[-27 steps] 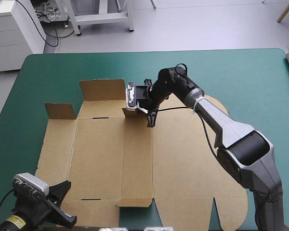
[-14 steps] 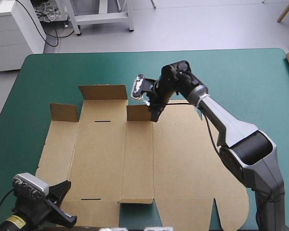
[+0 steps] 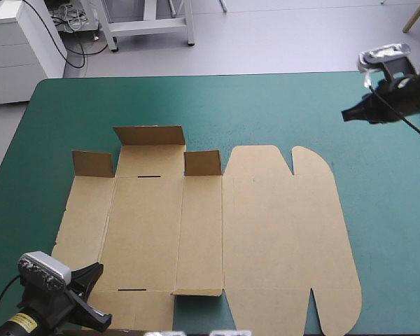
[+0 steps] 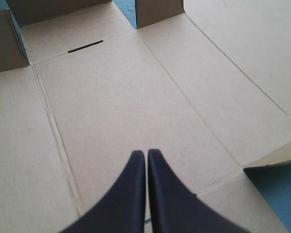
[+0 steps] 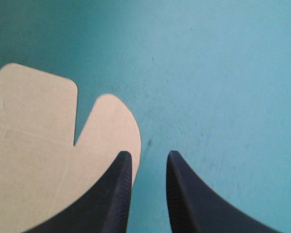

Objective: Fold the box

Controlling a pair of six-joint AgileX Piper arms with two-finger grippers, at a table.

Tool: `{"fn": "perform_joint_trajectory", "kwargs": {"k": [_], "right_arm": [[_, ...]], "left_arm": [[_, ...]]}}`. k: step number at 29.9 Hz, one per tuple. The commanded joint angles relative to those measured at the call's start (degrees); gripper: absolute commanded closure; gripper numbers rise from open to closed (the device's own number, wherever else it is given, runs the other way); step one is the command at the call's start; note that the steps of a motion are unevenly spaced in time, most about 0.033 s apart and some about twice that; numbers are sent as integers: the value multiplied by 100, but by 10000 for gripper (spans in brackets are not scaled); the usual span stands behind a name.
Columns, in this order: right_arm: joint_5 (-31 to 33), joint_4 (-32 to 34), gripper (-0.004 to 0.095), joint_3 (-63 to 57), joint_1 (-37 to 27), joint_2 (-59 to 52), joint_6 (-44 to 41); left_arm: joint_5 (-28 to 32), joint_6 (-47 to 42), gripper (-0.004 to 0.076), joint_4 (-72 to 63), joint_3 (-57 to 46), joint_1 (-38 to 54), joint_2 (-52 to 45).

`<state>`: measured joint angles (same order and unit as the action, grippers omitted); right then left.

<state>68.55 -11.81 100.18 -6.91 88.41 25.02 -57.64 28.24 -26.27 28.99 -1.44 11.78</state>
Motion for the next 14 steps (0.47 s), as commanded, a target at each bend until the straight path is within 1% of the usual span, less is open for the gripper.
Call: {"fn": "perform_joint_trajectory", "kwargs": {"k": [1, 6, 11, 14], "right_arm": [[-160, -79, 682, -853, -417, -990, -107], [-160, -68, 682, -2179, -839, -2187, -411], [-160, -20, 682, -3442, -850, -3426, -732], [-160, -29, 682, -4135, -850, -4104, -748]], "left_arm": [[325, -33, 731, -198, 127, -27, 77], [325, -86, 731, -198, 127, -27, 77], [317, -32, 731, -222, 127, -27, 77], [304, -52, 731, -233, 127, -27, 77]]}}
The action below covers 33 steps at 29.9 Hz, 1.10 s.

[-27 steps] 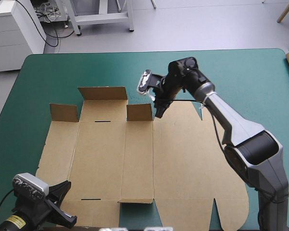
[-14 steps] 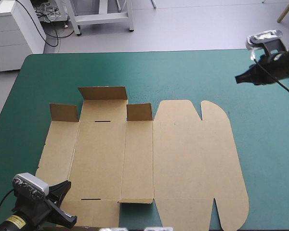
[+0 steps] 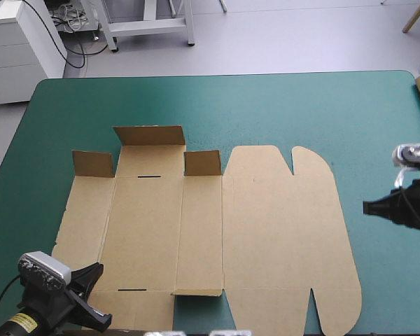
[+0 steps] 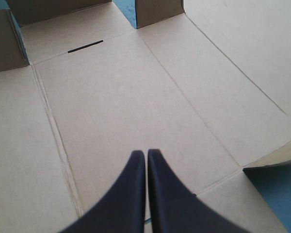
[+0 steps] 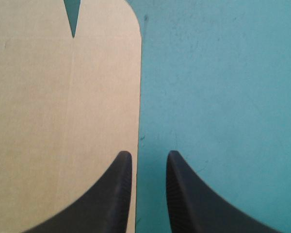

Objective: Fold the box

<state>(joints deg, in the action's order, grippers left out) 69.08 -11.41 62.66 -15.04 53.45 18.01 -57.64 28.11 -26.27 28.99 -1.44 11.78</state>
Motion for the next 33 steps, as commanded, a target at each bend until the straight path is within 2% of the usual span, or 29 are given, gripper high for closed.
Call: {"fn": "perform_joint_trajectory", "kwargs": {"k": [1, 7, 16, 19, 25, 29, 33], "right_arm": [[-214, -57, 682, -599, -37, -781, -46], [-366, 128, 682, -1429, -37, -1635, 36], [-427, 117, 682, -1632, -37, -1712, 49], [-467, 117, 682, -1632, -37, -1712, 49], [-578, 117, 682, -1632, -37, -1712, 60], [-578, 117, 682, -1632, -37, -1712, 60], [-556, 117, 682, -1632, -37, -1712, 72]], "left_arm": [[304, -84, 731, -233, 127, -27, 77], [314, -199, 731, 2, 127, -27, 254], [331, -401, 731, -68, 633, -27, 1411], [405, -679, 731, 100, 961, -27, 1952], [923, -1383, 731, 802, 1964, -16, 3285], [781, -1395, 731, 934, 2749, 43, 4210], [732, -1395, 731, 687, 3476, 672, 4966]]}}
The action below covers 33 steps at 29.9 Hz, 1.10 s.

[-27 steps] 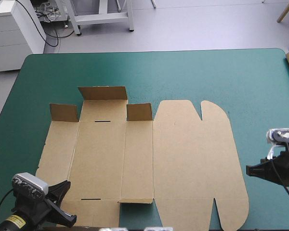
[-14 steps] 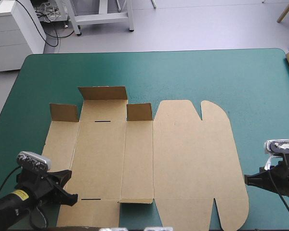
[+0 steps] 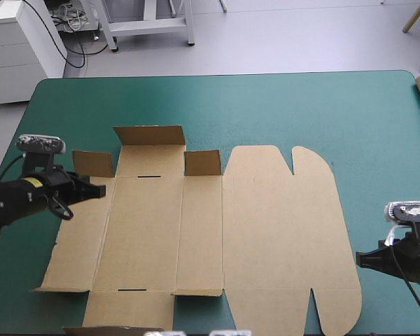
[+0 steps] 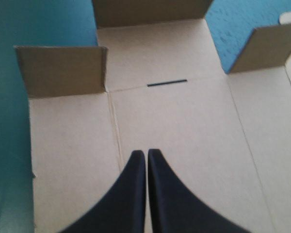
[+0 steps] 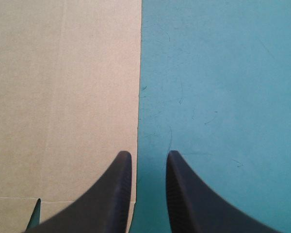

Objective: Fold the box

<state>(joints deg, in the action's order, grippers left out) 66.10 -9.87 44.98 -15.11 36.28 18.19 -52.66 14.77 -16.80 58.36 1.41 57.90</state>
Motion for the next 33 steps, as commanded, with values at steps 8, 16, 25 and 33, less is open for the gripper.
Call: {"fn": "perform_joint_trajectory", "kwargs": {"k": [8, 16, 25, 33], "right_arm": [[-258, -101, 682, 136, 3, 5, 53], [-268, -61, 682, 136, 378, 5, 78], [-277, -47, 682, 136, 378, 5, 88], [-277, -47, 682, 136, 378, 5, 100]], "left_arm": [[168, 34, 731, -1013, 985, 2682, 1120], [-597, 612, 731, -1354, 985, 4107, 1423], [-723, 1116, 731, -1166, 985, 4395, 1474], [-944, 1203, 461, -1253, 985, 4373, 1537]]}}
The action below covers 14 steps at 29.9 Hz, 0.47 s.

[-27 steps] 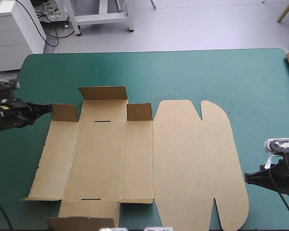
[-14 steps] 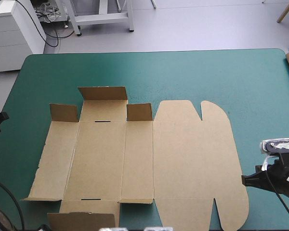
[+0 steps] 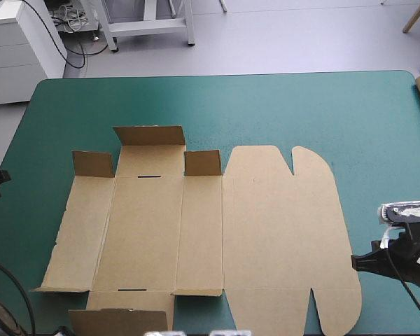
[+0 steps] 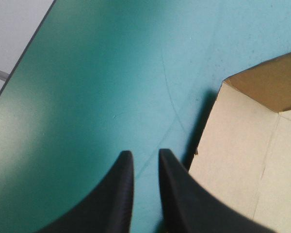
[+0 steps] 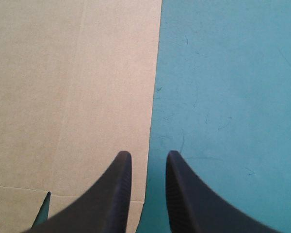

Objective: Fold the box

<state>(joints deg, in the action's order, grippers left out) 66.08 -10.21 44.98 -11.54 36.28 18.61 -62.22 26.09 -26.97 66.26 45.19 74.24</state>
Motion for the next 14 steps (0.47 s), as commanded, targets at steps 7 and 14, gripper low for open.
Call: {"fn": "perform_joint_trajectory", "kwargs": {"k": [7, 14], "right_arm": [[-275, -13, 682, 136, 20, 5, 146], [-275, -25, 682, 136, 20, 5, 146]], "left_arm": [[-84, -192, -11, -238, -71, -5, 48], [-61, 335, 0, -231, -842, -5, 58]]}}
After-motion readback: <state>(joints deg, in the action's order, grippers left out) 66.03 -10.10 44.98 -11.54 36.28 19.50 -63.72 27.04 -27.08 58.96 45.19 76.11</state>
